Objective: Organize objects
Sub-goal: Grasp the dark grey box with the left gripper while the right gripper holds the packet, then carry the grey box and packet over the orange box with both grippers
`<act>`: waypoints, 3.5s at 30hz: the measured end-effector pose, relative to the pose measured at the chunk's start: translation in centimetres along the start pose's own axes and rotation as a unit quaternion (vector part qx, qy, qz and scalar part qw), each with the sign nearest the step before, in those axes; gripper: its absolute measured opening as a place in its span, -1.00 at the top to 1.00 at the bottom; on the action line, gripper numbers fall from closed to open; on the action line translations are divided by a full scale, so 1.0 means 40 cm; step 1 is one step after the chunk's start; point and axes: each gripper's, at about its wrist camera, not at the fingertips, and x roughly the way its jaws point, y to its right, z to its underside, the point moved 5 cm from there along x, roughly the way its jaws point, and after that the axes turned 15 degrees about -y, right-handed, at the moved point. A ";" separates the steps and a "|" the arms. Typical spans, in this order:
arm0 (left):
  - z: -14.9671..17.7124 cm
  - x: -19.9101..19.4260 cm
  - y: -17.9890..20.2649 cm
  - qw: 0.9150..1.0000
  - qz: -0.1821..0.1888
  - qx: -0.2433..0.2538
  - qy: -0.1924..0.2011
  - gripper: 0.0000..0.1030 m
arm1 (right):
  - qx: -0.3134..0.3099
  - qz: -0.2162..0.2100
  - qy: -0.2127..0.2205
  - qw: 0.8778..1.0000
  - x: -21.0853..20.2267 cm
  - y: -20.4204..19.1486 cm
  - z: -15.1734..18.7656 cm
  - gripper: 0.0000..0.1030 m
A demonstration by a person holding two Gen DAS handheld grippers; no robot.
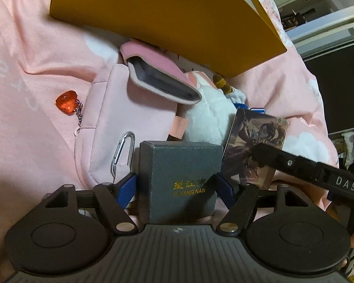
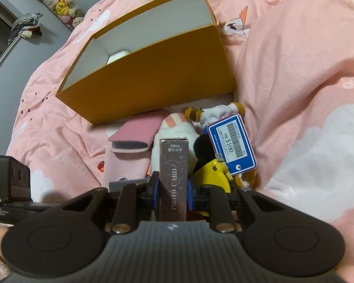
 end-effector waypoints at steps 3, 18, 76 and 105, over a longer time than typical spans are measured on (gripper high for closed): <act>0.006 -0.011 -0.005 1.000 0.003 -0.004 0.007 -0.39 | 0.003 0.001 -0.002 1.000 0.000 0.002 0.004 0.52; 0.040 -0.119 0.037 0.996 -0.029 0.034 0.081 0.20 | -0.023 -0.008 -0.012 1.000 0.026 -0.027 0.001 0.53; -0.147 -0.457 0.119 0.972 -0.016 0.066 0.224 0.54 | -0.116 -0.073 0.073 0.988 -0.178 -0.177 -0.259 0.54; -0.540 -0.268 -0.005 0.984 -0.100 0.045 0.137 0.90 | -0.080 0.025 0.001 0.996 0.103 -0.073 -0.642 0.54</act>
